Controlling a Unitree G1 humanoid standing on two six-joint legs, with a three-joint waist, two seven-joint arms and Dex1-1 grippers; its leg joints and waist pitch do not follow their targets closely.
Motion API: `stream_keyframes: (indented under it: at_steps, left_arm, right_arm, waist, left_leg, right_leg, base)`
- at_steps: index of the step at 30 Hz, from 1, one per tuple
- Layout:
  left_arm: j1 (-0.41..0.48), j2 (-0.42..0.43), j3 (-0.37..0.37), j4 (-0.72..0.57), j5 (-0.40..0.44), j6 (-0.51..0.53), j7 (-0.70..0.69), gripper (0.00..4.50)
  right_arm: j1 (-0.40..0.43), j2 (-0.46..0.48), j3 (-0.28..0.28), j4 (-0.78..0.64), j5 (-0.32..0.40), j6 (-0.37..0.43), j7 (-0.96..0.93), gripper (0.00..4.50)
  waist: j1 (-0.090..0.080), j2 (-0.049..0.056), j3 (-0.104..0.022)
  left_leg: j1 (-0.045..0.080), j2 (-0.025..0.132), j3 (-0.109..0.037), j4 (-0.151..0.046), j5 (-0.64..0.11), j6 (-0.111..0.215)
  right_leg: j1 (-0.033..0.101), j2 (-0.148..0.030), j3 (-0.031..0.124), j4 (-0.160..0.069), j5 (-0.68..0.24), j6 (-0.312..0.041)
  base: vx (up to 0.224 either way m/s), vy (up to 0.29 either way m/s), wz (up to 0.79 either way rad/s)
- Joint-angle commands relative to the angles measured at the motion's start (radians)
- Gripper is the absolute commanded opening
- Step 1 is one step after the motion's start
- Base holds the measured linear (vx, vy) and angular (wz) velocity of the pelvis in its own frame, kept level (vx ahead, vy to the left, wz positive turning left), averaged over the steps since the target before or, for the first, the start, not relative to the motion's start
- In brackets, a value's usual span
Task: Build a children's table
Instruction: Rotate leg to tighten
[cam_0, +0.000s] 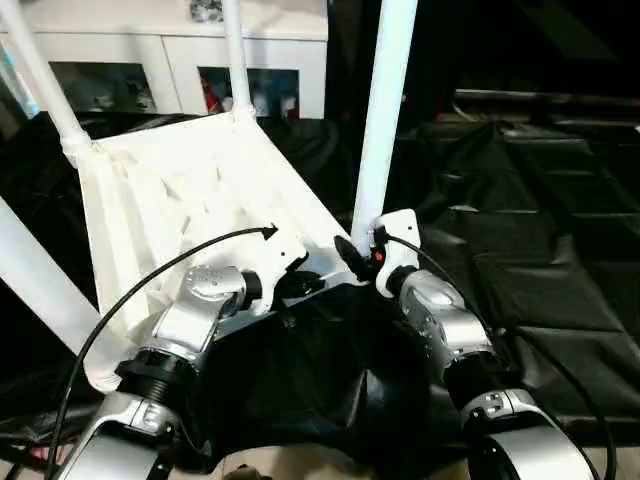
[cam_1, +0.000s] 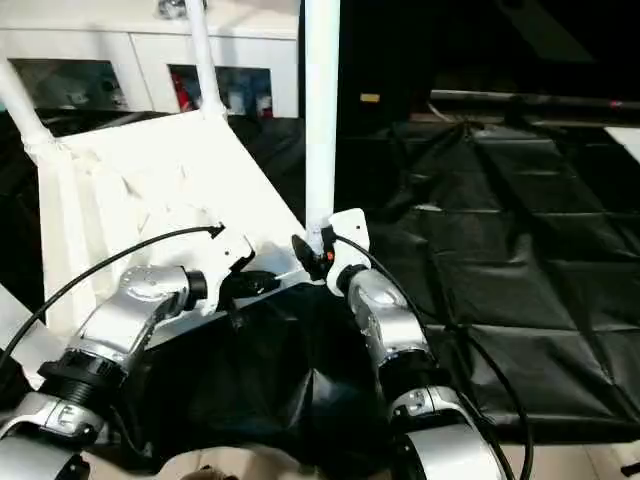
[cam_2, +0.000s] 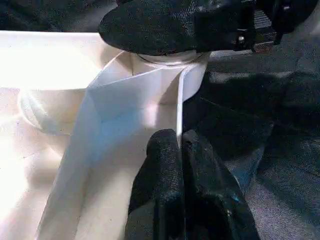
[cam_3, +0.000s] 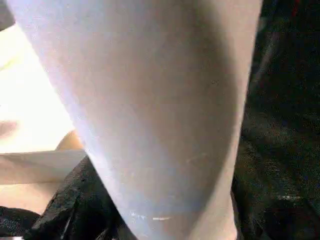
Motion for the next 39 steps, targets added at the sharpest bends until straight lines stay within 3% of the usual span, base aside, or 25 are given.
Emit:
stream_keyframes:
  at_steps: [1,4,11,21,29,39]
  left_arm:
    - [-0.017,-0.062,-0.006,-0.009,-0.044,-0.056,0.019,0.00]
    - [0.001,-0.046,-0.011,-0.034,-0.056,-0.057,-0.024,0.00]
    - [0.045,0.052,-0.023,-0.080,-0.075,-0.085,-0.164,0.00]
    - [0.077,0.147,-0.030,-0.123,-0.103,-0.072,-0.323,0.00]
    - [0.087,0.162,-0.032,-0.136,-0.120,-0.065,-0.361,0.00]
    - [0.074,0.135,-0.023,-0.111,-0.106,-0.061,-0.292,0.00]
  right_arm:
    - [0.026,0.060,0.088,-0.006,0.009,0.022,0.139,3.29]
    - [0.031,0.037,0.123,-0.026,0.000,0.016,0.197,3.67]
    - [0.066,-0.103,0.204,-0.143,-0.007,0.032,0.476,3.67]
    - [0.080,-0.237,0.224,-0.226,0.039,0.101,0.712,3.53]
    - [0.089,-0.249,0.227,-0.260,0.050,0.139,0.757,2.77]
    - [0.123,-0.221,0.237,-0.280,0.056,0.177,0.739,2.59]
  waist:
    - [-0.002,-0.009,-0.054]
    - [-0.001,-0.009,-0.054]
    - [-0.001,-0.012,-0.056]
    - [0.007,-0.011,-0.055]
    - [0.017,-0.012,-0.056]
    - [0.021,-0.015,-0.056]
  left_leg:
    - [0.010,0.062,-0.032,-0.068,-0.171,0.040]
    - [0.009,0.063,-0.033,-0.068,-0.163,0.048]
    - [0.004,0.062,-0.031,-0.063,-0.145,0.072]
    - [0.007,0.068,-0.029,-0.062,-0.143,0.073]
    - [0.008,0.068,-0.029,-0.061,-0.137,0.066]
    - [0.009,0.067,-0.028,-0.060,-0.128,0.064]
  right_leg:
    - [0.039,-0.100,0.062,-0.086,-0.207,-0.169]
    - [0.041,-0.101,0.061,-0.086,-0.205,-0.171]
    - [0.045,-0.097,0.059,-0.081,-0.164,-0.182]
    - [0.041,-0.095,0.057,-0.077,-0.161,-0.201]
    - [0.040,-0.096,0.058,-0.075,-0.151,-0.206]
    - [0.041,-0.097,0.059,-0.074,-0.148,-0.199]
  base:
    - [0.000,0.000,0.00]
    - [0.000,0.000,0.00]
    - [0.000,0.000,0.00]
    - [0.000,0.000,0.00]
    - [0.000,0.000,0.00]
    - [0.000,0.000,0.00]
